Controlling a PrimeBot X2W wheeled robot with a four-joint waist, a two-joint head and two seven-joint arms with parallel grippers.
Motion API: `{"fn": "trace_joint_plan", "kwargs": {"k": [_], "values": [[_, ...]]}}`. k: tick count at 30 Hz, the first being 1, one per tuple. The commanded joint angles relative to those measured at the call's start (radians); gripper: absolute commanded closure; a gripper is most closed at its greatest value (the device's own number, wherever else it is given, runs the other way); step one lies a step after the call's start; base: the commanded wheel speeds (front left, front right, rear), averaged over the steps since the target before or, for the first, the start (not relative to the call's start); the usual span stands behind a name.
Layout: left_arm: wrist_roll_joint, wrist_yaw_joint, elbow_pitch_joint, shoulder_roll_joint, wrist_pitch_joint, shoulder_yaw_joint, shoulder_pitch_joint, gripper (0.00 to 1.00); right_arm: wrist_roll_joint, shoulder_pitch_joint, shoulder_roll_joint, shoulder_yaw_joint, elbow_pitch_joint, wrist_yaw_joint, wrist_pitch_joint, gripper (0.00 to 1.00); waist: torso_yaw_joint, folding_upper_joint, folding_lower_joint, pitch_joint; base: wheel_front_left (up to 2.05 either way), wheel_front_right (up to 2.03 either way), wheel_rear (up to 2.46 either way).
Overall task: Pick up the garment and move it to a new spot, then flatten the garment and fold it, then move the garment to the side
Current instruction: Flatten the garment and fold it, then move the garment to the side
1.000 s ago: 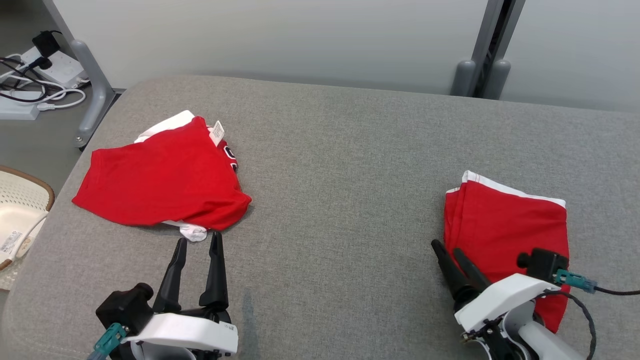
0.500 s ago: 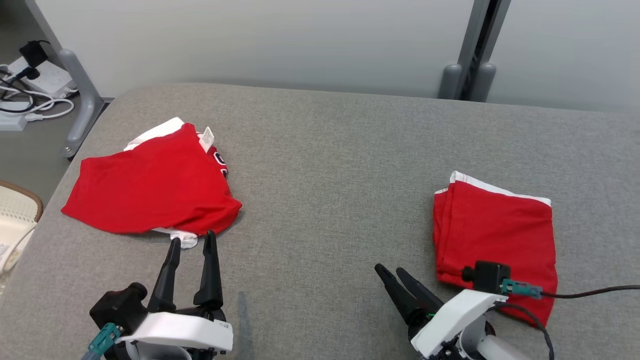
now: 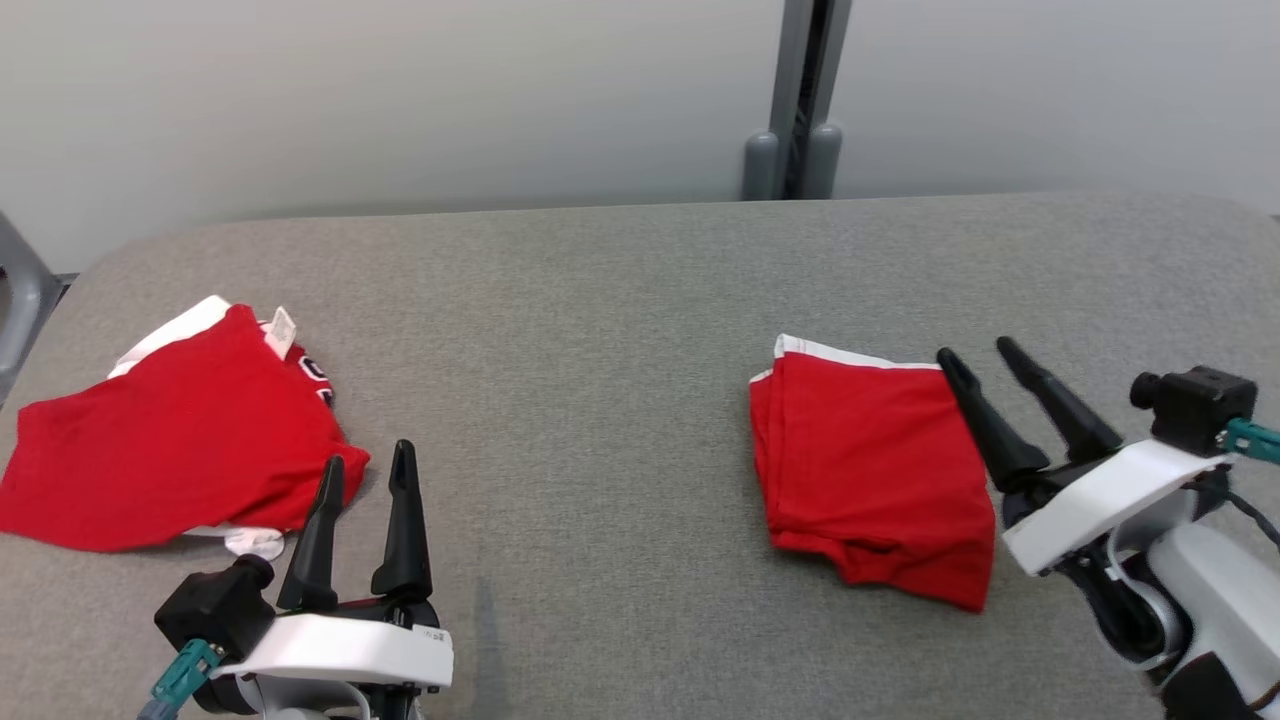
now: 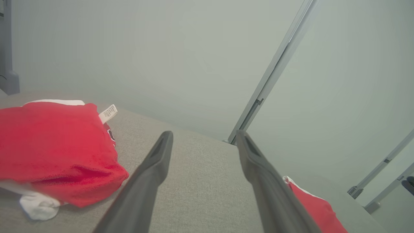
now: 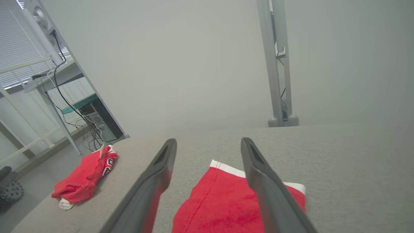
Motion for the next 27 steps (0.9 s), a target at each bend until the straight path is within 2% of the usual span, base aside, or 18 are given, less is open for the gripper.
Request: {"fn": "trace_joint_plan", "kwargs": {"k": [1,3,6,7,8,14,19,27], "values": [[0.009,-0.005,-0.008,0.005,-0.004,0.008,-0.017,0.00,-0.097,0.001,-0.029,-0.042,-0.001,0.000,-0.008,0.00,-0.045,-0.0001,0.0000,0.001,0.00,0.00,0.00],[0.016,-0.003,-0.017,0.004,-0.004,0.012,-0.021,0.00,-0.209,0.029,-0.041,-0.117,-0.011,0.000,-0.008,0.00,-0.065,-0.0001,0.0000,0.005,0.00,0.00,0.00],[0.028,0.001,-0.027,0.005,-0.004,0.016,-0.030,0.00,-0.319,0.096,-0.019,-0.254,-0.053,0.000,-0.008,0.00,-0.089,-0.0001,0.0000,0.009,0.00,0.00,0.00],[0.028,0.001,-0.027,0.005,-0.004,0.016,-0.030,0.00,-0.319,0.096,-0.019,-0.254,-0.053,0.000,-0.008,0.00,-0.089,-0.0001,0.0000,0.009,0.00,0.00,0.00],[0.031,0.001,-0.030,0.004,-0.004,0.015,-0.032,0.00,-0.352,0.117,-0.012,-0.299,-0.066,0.000,-0.009,0.00,-0.096,-0.0001,0.0000,0.010,0.00,0.00,0.00],[0.084,-0.011,-0.041,0.004,-0.004,-0.005,-0.014,0.00,-0.512,0.260,0.095,-0.488,-0.143,0.000,-0.008,0.00,-0.120,-0.0001,0.0000,0.013,0.00,0.00,0.00],[0.095,-0.004,-0.058,0.004,-0.004,-0.016,0.020,0.00,-0.593,0.325,0.161,-0.550,-0.190,0.000,-0.008,0.00,-0.127,-0.0001,0.0000,0.020,0.00,0.00,0.00],[0.098,0.001,-0.064,0.004,-0.004,-0.031,0.011,0.00,-0.587,0.322,0.175,-0.567,-0.190,0.000,-0.008,0.00,-0.110,-0.0001,0.0000,0.036,0.00,0.00,0.00]]}}
